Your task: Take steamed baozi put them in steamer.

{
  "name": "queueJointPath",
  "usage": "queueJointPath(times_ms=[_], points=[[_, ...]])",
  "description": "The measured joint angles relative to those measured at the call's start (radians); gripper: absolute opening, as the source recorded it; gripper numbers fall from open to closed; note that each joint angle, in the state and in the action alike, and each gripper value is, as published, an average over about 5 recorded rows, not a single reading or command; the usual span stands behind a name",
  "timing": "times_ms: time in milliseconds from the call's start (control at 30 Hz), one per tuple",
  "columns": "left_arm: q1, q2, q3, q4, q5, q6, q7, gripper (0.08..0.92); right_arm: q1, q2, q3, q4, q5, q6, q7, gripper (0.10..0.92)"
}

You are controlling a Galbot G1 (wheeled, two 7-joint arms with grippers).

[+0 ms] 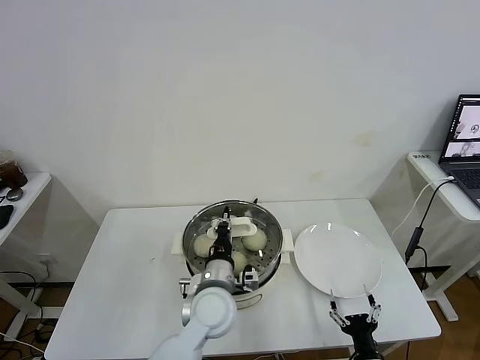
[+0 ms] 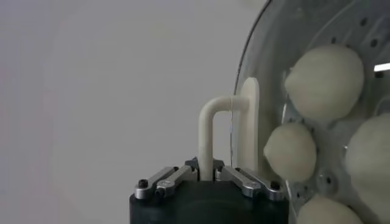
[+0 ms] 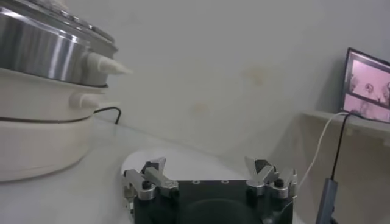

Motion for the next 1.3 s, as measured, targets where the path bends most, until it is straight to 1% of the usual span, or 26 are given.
queueJointPath(times_ms=[467,567,800,967,1167,1233,1300], points=[[-0.007,-0.009,-0.003,0.025,-0.004,-0.003,-0.004,0.177,-0.005,-0.004,-0.004,-0.002,-0.002,0.001,0.000,0.823],[-0.002,-0.009,-0.006,0.018,-0.016,0.001,-0.010,0.208,-0.005,-0.004,-0.004,-0.001,-0.002,0.001,0.000,0.823],[0.026,0.008,-0.020,-0.022,-0.084,0.005,-0.056,0.398,-0.009,-0.007,-0.008,0.003,-0.002,0.000,0.000,0.823],[0.078,0.032,-0.037,-0.087,-0.184,-0.011,-0.114,0.546,-0.016,-0.013,-0.009,0.010,-0.001,-0.002,-0.001,0.823],[0.176,0.083,-0.088,-0.206,-0.424,-0.055,-0.219,0.719,-0.023,-0.012,-0.013,0.018,-0.001,-0.005,-0.003,0.823],[0.222,0.101,-0.116,-0.249,-0.538,-0.087,-0.265,0.771,-0.026,-0.011,-0.016,0.021,0.001,-0.006,-0.005,0.823],[0.278,0.115,-0.152,-0.289,-0.664,-0.138,-0.315,0.802,-0.030,-0.012,-0.018,0.025,0.006,-0.010,-0.008,0.823]])
